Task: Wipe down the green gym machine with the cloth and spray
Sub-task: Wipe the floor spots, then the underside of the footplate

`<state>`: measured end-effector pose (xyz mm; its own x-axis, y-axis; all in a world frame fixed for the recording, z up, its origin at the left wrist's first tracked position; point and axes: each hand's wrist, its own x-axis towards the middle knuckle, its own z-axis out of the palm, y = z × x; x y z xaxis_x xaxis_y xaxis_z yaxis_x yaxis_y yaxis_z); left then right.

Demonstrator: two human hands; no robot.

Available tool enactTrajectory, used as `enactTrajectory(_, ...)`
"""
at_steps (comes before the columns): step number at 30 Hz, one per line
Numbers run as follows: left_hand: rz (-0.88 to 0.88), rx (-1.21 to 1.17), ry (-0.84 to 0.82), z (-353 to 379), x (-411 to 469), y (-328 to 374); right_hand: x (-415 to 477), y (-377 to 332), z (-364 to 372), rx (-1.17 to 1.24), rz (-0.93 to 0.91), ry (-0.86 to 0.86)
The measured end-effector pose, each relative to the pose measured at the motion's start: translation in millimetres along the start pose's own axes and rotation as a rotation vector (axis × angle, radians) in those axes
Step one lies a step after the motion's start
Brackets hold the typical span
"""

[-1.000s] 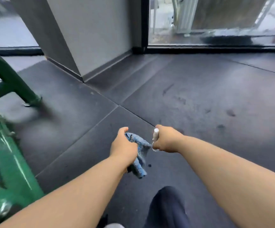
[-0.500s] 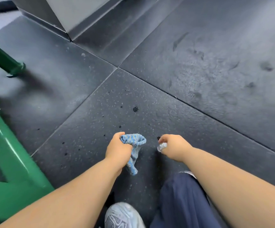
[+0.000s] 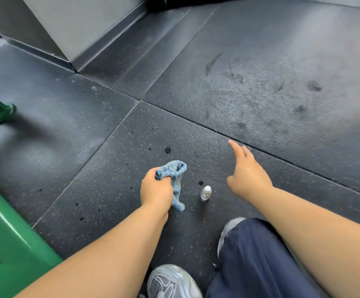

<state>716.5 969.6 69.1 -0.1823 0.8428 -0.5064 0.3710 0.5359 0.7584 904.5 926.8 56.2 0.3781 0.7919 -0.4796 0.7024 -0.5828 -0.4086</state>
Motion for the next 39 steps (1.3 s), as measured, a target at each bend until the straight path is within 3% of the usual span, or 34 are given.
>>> enactTrajectory(3,0.129,-0.105,0.014,-21.2,-29.2,31.9,-39.8,-19.1,-17.4,0.293,-0.118,0.361)
enactTrajectory(5,0.269,-0.180,-0.003,-49.9,-60.1,57.7,-77.2,-44.1,-30.5,0.395,-0.195,0.381)
enactTrajectory(8,0.467,-0.196,-0.083,-104.9,-115.7,106.3,-128.8,-87.1,-66.5,0.551,-0.172,0.246)
enactTrajectory(11,0.706,-0.160,-0.093,-176.2,-176.3,177.3,-184.8,-159.9,-135.9,0.897,-0.286,-0.078)
enactTrajectory(15,1.062,-0.142,0.113,-293.5,-281.3,273.1,-299.6,-265.5,-238.3,1.202,-0.731,-0.265)
enactTrajectory(18,1.229,-0.056,0.301,-377.7,-363.0,304.5,-387.8,-320.8,-283.5,1.202,-0.993,-0.341)
enactTrajectory(23,1.350,0.126,0.751,-502.8,-486.0,319.1,-532.1,-395.3,-318.3,1.105,-1.302,-0.261)
enactTrajectory(29,1.463,0.127,1.318,-613.3,-633.7,319.9,-698.9,-453.2,-364.8,1.111,-1.616,-0.164)
enactTrajectory(34,1.531,0.119,1.618,-662.0,-736.7,330.1,-812.0,-474.9,-410.1,1.133,-1.880,-0.036)
enactTrajectory(39,1.635,0.017,1.790,-692.7,-800.0,340.7,-897.3,-480.2,-424.0,1.063,-2.082,0.496)
